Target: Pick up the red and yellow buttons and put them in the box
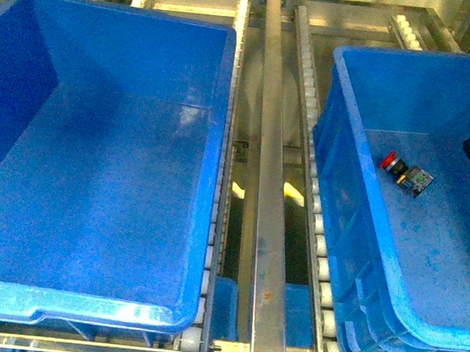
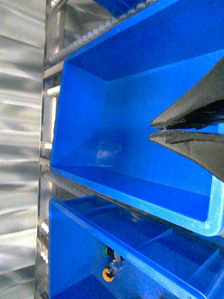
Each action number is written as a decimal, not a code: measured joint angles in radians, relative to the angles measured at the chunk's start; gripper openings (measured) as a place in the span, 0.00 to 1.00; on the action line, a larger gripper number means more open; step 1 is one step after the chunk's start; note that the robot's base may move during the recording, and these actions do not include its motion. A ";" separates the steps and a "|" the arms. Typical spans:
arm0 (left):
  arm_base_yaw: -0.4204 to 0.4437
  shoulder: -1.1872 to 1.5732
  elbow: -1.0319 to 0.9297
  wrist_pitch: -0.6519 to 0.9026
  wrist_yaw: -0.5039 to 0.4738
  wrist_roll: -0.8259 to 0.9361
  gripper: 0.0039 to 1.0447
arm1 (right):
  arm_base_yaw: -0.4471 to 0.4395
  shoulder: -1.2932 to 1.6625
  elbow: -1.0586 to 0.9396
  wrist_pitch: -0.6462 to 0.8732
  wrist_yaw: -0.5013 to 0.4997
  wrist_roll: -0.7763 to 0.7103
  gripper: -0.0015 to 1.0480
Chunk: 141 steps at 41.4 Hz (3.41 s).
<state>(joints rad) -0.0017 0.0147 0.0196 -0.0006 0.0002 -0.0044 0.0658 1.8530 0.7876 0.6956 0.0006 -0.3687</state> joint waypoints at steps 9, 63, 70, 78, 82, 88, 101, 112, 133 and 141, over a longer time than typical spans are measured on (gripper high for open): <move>0.000 0.000 0.000 0.000 0.000 0.000 0.02 | 0.026 -0.393 -0.336 0.035 0.154 0.101 0.93; 0.000 0.000 0.000 0.000 0.000 0.000 0.02 | -0.062 -1.554 -0.768 -0.395 0.002 0.372 0.03; 0.000 0.000 0.000 0.000 0.000 0.000 0.02 | -0.062 -1.624 -0.768 -0.465 0.002 0.372 0.03; 0.000 0.000 0.000 0.000 0.000 0.000 0.02 | -0.063 -1.718 -0.767 -0.573 0.003 0.372 0.03; 0.000 0.000 0.000 0.000 0.000 0.000 0.02 | -0.063 -1.828 -0.767 -0.687 -0.001 0.372 0.03; 0.000 0.000 0.000 0.000 0.000 0.000 0.02 | -0.063 -1.847 -0.767 -0.693 0.000 0.372 0.03; 0.000 0.000 0.000 0.000 0.000 0.000 0.02 | -0.063 -1.848 -0.767 -0.694 -0.001 0.372 0.20; 0.000 0.000 0.000 0.000 0.000 0.000 0.35 | -0.063 -1.848 -0.767 -0.694 -0.001 0.372 0.67; 0.000 0.000 0.000 0.000 0.000 0.001 0.93 | -0.063 -1.848 -0.767 -0.694 0.002 0.372 0.93; 0.000 0.000 0.000 0.000 0.000 0.001 0.93 | -0.063 -1.848 -0.767 -0.695 0.002 0.372 0.93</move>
<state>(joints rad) -0.0017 0.0147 0.0200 -0.0006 0.0002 -0.0036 0.0032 0.0048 0.0208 0.0006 0.0029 0.0029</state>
